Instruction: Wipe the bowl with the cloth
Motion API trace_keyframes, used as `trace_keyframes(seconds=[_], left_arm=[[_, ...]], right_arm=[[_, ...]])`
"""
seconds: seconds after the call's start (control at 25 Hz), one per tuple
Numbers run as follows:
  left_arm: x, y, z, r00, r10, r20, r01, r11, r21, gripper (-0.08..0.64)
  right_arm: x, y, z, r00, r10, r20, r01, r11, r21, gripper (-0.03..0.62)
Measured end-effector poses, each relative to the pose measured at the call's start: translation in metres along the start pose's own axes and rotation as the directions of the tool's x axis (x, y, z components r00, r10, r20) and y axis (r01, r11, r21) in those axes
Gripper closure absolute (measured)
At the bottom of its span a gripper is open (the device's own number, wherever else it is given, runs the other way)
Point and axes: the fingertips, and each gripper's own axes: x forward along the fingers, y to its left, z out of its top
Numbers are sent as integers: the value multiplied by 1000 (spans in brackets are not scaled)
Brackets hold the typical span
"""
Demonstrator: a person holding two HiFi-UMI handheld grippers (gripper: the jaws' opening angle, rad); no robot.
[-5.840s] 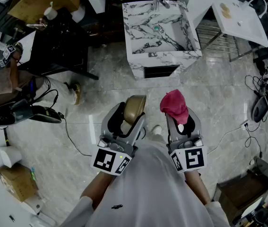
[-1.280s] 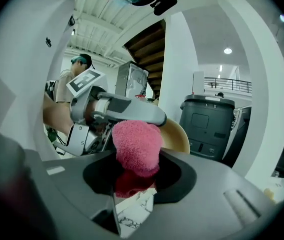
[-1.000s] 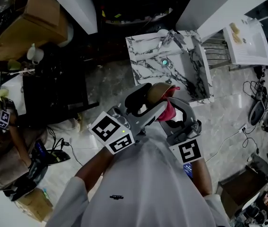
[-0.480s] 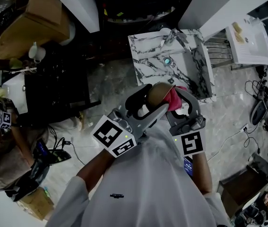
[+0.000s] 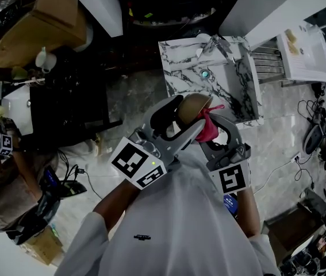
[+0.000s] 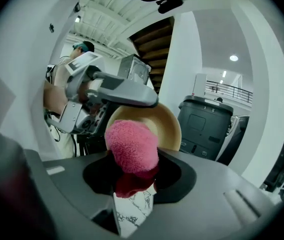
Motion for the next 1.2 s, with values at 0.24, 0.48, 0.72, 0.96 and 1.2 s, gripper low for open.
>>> trace_keyframes(seconds=[0.24,0.48,0.72,0.96,1.2], left_arm=[[7,1,-1,1000,-19,-3,19,999,-38,275],[6,-12,-4,995,-102,2,102,990,-97,275],[0,-20,-2,992,-126,-2,125,987,-97,276],[-7,-27,6,997,-79,19,79,997,-1,275],[-8,-30,12,996,-80,28,80,997,12,275]], right_arm=[[-7,11,17,995,53,87,-54,999,4,440],[-11,-2,28,985,-11,173,2,999,48,439],[-10,-18,39,976,-123,179,122,992,12,436],[-6,-27,30,977,-180,117,170,982,88,437],[-8,-12,20,991,-127,37,128,992,-18,439]])
